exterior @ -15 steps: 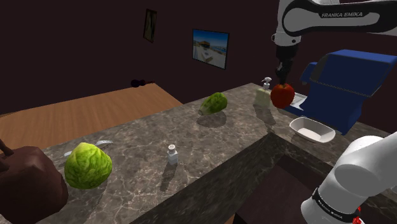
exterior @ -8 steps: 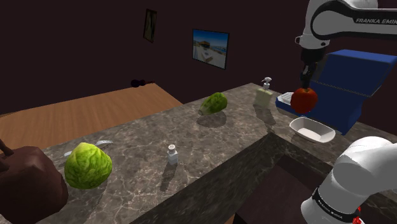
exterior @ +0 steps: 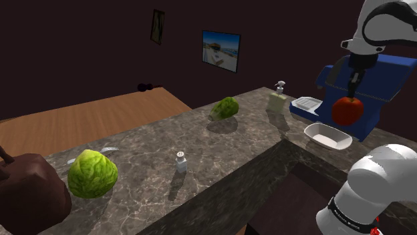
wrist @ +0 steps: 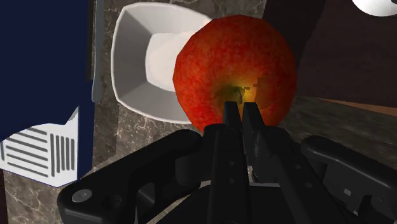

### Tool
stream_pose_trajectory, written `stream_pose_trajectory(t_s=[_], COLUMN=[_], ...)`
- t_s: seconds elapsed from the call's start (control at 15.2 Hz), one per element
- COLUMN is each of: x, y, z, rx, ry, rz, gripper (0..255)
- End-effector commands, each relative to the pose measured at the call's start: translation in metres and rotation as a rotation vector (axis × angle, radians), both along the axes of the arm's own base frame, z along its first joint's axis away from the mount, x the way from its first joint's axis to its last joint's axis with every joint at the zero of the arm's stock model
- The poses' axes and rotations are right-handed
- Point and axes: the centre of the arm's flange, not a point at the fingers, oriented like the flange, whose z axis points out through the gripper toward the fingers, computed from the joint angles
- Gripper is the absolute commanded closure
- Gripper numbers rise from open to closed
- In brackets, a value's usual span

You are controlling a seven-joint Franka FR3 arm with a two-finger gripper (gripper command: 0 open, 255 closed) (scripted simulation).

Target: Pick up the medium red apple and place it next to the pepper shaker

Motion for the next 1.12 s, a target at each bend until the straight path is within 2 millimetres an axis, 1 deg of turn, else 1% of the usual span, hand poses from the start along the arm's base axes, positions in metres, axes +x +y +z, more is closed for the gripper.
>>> stream_pose_trajectory(t_s=[0.0,1.06], x=[-0.024,-0.215], y=[-0.011,-0.101], z=[0.002,0.002], rx=[0.000,0.000], ry=[0.001,0.001], rz=[0.001,0.001], gripper=[255,255])
